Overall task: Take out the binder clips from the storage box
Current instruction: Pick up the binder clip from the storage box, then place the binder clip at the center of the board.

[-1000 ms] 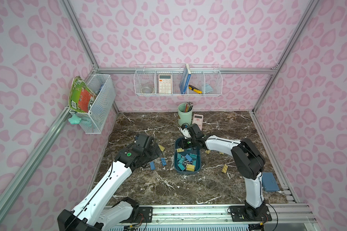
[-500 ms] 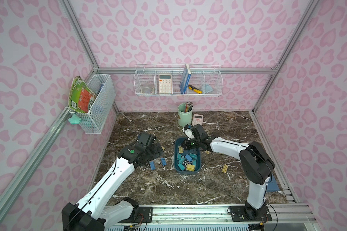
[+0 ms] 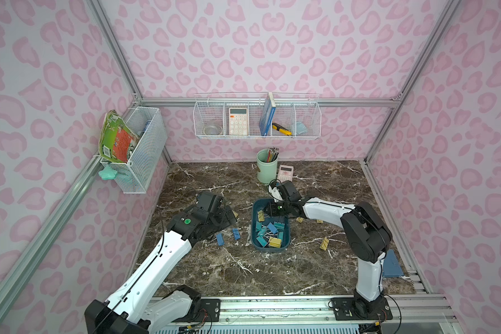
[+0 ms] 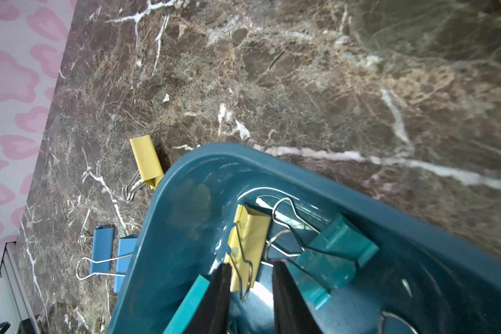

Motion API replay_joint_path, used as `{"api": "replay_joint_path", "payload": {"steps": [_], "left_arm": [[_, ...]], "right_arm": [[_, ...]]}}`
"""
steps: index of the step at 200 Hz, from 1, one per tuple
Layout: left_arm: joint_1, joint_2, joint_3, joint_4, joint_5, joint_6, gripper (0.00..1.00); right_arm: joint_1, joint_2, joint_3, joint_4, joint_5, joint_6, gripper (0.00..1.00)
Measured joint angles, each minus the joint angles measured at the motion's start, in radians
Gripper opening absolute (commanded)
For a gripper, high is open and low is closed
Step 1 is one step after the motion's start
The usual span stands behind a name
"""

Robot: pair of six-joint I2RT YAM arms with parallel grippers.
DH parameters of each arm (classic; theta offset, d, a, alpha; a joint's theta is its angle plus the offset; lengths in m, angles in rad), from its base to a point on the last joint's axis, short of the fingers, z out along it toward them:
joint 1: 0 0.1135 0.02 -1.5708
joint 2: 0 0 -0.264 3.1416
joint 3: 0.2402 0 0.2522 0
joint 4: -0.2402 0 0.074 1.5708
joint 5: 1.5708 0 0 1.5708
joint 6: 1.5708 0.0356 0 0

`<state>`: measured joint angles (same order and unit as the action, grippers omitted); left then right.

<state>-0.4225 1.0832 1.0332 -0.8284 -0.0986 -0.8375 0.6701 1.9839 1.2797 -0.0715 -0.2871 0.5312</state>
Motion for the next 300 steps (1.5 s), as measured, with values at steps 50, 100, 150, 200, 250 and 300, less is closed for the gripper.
{"api": "replay_joint_path", "payload": {"steps": [50,100,150,200,250,300], "left_arm": [[0.000,-0.010,-0.002,-0.008,-0.012,0.000,0.99],[0.000,0.013,-0.002,-0.003,-0.019,0.000,0.99],[0.000,0.101,0.045,0.032,-0.016,0.005,0.99],[0.000,0.188,0.080,0.111,0.018,0.008,0.99],[-0.003,0.285,0.123,0.177,0.110,0.029,0.92],[-0.029,0.376,0.181,0.184,0.191,0.056,0.87]], "right_arm": [[0.002,0.014,0.019,0.003,-0.024,0.018,0.00],[0.000,-0.134,-0.031,0.000,-0.028,0.025,0.00],[-0.019,-0.372,-0.145,-0.019,-0.023,0.029,0.00],[-0.112,-0.636,-0.368,-0.067,0.040,0.045,0.00],[-0.184,-0.815,-0.613,-0.102,0.066,0.076,0.00],[-0.256,-0.843,-0.782,-0.048,0.052,0.116,0.00]]}}
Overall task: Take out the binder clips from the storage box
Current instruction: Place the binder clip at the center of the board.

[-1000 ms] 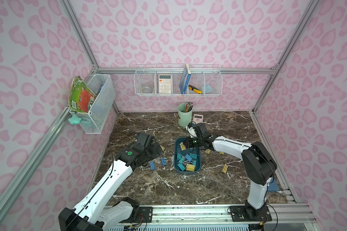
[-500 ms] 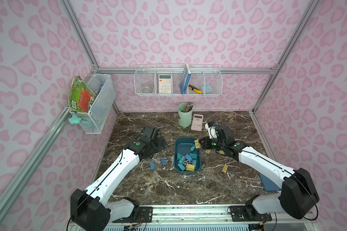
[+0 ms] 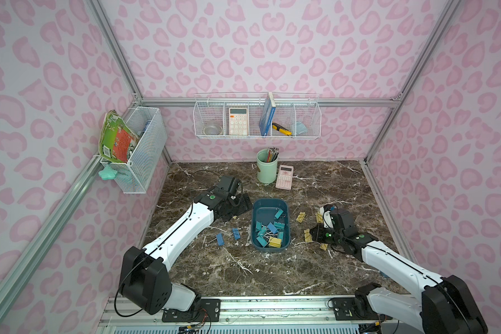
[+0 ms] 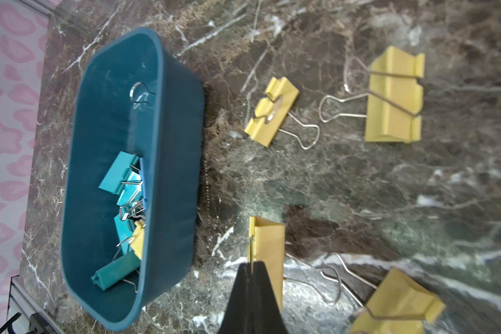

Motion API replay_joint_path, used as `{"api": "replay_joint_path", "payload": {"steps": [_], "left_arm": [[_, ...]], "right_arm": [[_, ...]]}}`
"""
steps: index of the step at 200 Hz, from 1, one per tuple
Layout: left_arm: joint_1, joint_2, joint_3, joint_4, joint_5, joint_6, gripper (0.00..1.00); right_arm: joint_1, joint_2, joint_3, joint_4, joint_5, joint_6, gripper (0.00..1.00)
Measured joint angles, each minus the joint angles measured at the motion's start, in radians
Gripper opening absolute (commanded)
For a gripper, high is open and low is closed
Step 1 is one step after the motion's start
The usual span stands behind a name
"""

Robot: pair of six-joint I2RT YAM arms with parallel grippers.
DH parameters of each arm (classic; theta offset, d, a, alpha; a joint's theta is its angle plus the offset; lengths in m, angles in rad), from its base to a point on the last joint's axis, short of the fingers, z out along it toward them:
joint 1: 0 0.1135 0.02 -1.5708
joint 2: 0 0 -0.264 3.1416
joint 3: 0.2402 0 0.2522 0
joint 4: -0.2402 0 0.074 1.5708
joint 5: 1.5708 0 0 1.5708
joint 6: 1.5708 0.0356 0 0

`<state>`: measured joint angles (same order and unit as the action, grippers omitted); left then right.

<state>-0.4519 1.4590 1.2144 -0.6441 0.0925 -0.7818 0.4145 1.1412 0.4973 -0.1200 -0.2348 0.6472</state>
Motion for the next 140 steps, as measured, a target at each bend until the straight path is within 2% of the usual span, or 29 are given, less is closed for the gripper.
{"api": "replay_joint_path", "payload": {"steps": [57,70,77,88,108,123,140], "left_arm": [[-0.031,0.115,0.087,-0.006,0.083,0.053,0.79],[-0.042,0.143,0.112,-0.009,0.101,0.064,0.78],[-0.048,0.158,0.124,-0.010,0.109,0.074,0.77],[-0.056,0.179,0.140,-0.012,0.120,0.082,0.75],[-0.071,0.225,0.175,-0.024,0.139,0.105,0.72],[-0.082,0.266,0.211,-0.034,0.148,0.118,0.65],[-0.097,0.325,0.271,-0.058,0.155,0.142,0.59]], "right_arm": [[-0.031,0.127,0.016,0.076,-0.062,-0.016,0.00],[-0.032,0.148,0.026,0.089,-0.074,-0.021,0.03],[-0.032,0.156,0.029,0.095,-0.077,-0.021,0.07],[-0.032,0.163,0.035,0.096,-0.085,-0.024,0.24],[-0.032,0.156,0.055,0.086,-0.090,-0.035,0.49],[-0.035,0.135,0.077,0.065,-0.085,-0.049,0.56],[-0.043,0.098,0.107,0.030,-0.079,-0.058,0.60]]}}
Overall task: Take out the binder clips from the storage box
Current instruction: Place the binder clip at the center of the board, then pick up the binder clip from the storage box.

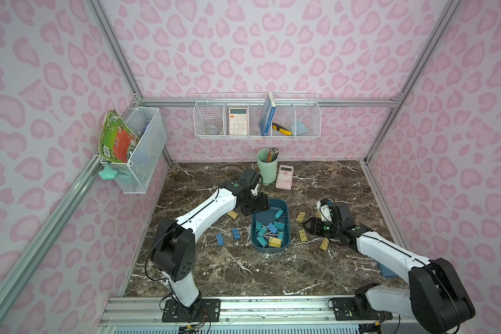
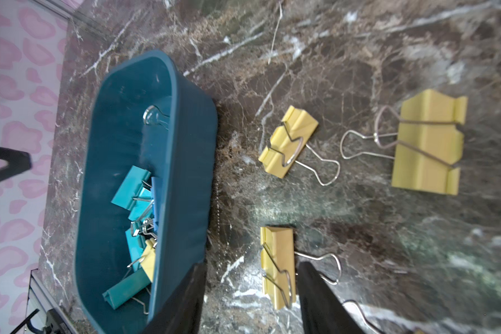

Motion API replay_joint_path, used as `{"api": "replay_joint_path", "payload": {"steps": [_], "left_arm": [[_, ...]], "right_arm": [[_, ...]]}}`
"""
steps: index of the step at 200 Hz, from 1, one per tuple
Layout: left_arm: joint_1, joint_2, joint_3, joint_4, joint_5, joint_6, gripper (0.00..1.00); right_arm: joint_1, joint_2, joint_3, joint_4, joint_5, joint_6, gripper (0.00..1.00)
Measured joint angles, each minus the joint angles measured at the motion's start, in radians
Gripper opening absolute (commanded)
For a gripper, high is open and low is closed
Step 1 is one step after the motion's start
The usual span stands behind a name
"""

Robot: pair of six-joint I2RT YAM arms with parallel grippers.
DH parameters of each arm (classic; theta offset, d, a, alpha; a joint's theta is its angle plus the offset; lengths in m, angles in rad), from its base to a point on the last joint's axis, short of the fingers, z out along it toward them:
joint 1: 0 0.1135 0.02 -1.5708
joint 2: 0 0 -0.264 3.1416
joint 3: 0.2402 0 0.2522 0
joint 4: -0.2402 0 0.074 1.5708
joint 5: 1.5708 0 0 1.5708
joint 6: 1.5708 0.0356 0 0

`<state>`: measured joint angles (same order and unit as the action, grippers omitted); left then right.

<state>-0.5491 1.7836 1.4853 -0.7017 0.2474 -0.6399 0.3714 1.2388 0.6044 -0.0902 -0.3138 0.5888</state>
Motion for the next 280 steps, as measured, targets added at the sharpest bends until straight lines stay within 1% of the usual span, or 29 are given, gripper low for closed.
{"api": "replay_joint_path", "payload": {"steps": [14,34,58,71,79,100,103,109,112,134,145,153,175,183,193,208,241,280], "left_arm": [[-0.016,0.050,0.051,-0.011,0.002,0.021,0.53],[-0.036,0.127,0.126,-0.031,0.000,0.060,0.47],[-0.052,0.215,0.202,-0.064,-0.002,0.098,0.45],[-0.053,0.254,0.232,-0.074,-0.004,0.119,0.44],[-0.052,0.277,0.249,-0.084,-0.009,0.124,0.44],[-0.052,0.330,0.288,-0.098,-0.014,0.145,0.43],[-0.051,0.335,0.293,-0.098,-0.014,0.145,0.43],[-0.051,0.347,0.304,-0.100,-0.016,0.148,0.43],[-0.051,0.351,0.309,-0.101,-0.016,0.149,0.43],[-0.052,0.388,0.344,-0.109,-0.017,0.165,0.41],[-0.052,0.402,0.360,-0.115,-0.016,0.169,0.38],[-0.052,0.412,0.370,-0.118,-0.015,0.172,0.34],[-0.052,0.436,0.386,-0.119,-0.010,0.172,0.18],[-0.052,0.440,0.386,-0.120,-0.007,0.172,0.15],[-0.052,0.441,0.386,-0.122,-0.005,0.172,0.07],[-0.052,0.435,0.383,-0.121,-0.006,0.172,0.00],[-0.052,0.379,0.344,-0.120,-0.021,0.170,0.00],[-0.046,0.231,0.250,-0.111,-0.059,0.154,0.00]], "right_arm": [[-0.012,-0.028,0.025,-0.023,0.016,-0.013,0.62],[-0.031,-0.067,0.052,-0.060,0.026,-0.020,0.64],[-0.050,-0.114,0.064,-0.097,0.034,-0.025,0.66],[-0.056,-0.138,0.064,-0.114,0.041,-0.024,0.73],[-0.059,-0.153,0.064,-0.122,0.042,-0.025,0.75],[-0.062,-0.192,0.061,-0.130,0.053,-0.024,0.86],[-0.062,-0.195,0.060,-0.133,0.056,-0.024,0.88],[-0.062,-0.203,0.058,-0.139,0.060,-0.024,0.97],[-0.063,-0.208,0.057,-0.143,0.060,-0.023,0.99],[-0.066,-0.230,0.053,-0.166,0.076,-0.019,0.99],[-0.066,-0.238,0.050,-0.170,0.080,-0.018,0.99],[-0.067,-0.242,0.049,-0.176,0.086,-0.018,0.99],[-0.070,-0.251,0.049,-0.188,0.091,-0.018,0.99],[-0.070,-0.253,0.049,-0.193,0.092,-0.017,0.99],[-0.071,-0.255,0.049,-0.198,0.092,-0.018,0.99],[-0.072,-0.256,0.049,-0.198,0.093,-0.018,0.99],[-0.072,-0.244,0.049,-0.195,0.092,-0.017,0.99],[-0.069,-0.200,0.078,-0.182,0.075,-0.017,0.99]]}}
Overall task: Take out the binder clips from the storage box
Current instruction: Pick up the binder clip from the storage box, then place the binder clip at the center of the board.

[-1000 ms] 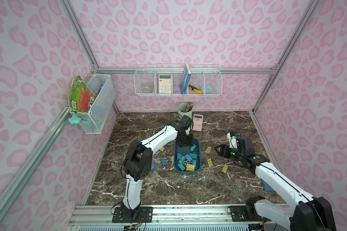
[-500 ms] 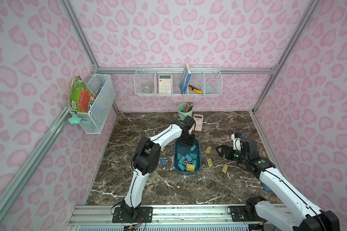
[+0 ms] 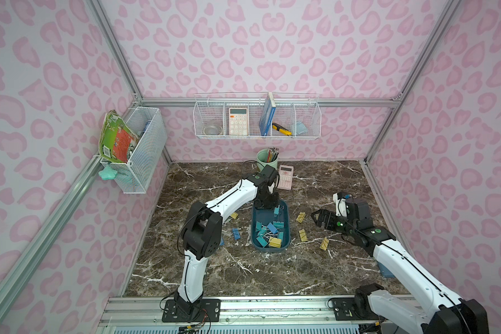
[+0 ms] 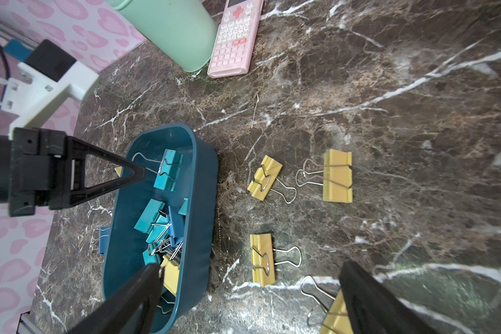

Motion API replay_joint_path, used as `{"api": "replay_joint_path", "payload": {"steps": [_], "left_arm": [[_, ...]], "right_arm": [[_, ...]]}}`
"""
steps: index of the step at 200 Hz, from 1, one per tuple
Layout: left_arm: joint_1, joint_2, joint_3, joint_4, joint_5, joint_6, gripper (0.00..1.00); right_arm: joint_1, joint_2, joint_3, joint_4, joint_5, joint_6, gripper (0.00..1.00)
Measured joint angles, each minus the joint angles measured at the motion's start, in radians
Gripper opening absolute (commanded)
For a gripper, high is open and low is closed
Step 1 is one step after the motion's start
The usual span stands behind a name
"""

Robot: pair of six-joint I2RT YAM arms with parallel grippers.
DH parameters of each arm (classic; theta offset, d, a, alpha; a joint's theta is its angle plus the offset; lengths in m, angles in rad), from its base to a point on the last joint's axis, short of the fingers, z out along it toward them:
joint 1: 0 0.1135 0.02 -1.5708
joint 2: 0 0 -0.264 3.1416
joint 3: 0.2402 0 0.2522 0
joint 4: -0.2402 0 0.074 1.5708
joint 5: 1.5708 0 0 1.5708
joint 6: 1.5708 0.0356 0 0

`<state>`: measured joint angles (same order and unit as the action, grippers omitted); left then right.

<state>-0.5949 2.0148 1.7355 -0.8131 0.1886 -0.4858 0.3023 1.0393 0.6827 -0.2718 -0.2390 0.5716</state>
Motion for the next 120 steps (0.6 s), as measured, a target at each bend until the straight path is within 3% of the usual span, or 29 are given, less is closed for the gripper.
{"api": "replay_joint_path", "payload": {"steps": [62,120], "left_arm": [[0.099,-0.334,-0.277,0.028,-0.115,-0.058,0.00],[0.311,-0.546,-0.510,-0.026,-0.291,-0.092,0.00]], "right_arm": [[0.130,0.153,0.096,0.065,0.000,-0.003,0.99],[0.224,0.267,0.189,0.092,0.019,-0.015,0.99]]}}
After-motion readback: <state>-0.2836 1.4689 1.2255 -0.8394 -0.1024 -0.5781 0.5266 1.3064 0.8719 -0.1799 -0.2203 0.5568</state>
